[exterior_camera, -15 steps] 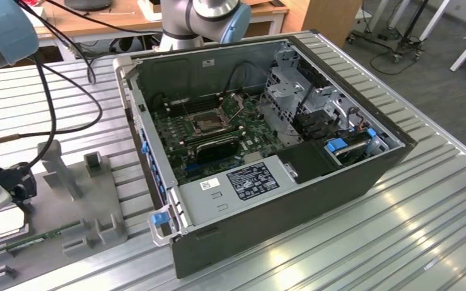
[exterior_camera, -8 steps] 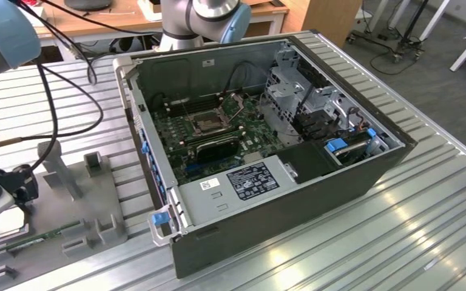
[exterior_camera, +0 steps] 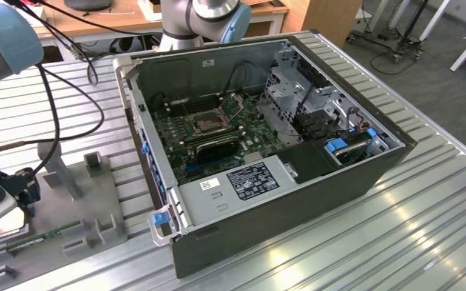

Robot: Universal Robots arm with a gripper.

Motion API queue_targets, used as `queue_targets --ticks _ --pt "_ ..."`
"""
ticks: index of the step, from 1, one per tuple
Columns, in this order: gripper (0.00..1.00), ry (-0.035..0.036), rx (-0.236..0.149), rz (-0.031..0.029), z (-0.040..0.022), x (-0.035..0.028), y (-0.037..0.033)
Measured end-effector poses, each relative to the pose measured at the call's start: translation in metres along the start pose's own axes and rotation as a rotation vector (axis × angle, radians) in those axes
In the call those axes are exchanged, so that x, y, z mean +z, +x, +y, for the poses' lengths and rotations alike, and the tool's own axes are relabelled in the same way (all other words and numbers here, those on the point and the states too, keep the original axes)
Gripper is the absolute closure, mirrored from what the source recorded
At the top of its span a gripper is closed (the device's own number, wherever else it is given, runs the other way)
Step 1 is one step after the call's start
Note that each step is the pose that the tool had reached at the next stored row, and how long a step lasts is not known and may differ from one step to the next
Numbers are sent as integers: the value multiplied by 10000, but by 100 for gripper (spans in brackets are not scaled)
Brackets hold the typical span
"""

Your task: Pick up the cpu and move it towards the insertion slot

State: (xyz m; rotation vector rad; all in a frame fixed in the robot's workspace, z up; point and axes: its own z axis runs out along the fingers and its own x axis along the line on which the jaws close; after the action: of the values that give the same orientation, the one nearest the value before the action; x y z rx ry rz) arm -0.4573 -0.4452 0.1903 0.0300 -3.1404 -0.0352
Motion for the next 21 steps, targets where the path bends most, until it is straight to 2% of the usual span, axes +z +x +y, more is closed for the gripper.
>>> queue_targets --ticks 14,21 --pt "29 -1 0 -1 -1 73 -1" --pt "29 0 0 0 -1 76 5"
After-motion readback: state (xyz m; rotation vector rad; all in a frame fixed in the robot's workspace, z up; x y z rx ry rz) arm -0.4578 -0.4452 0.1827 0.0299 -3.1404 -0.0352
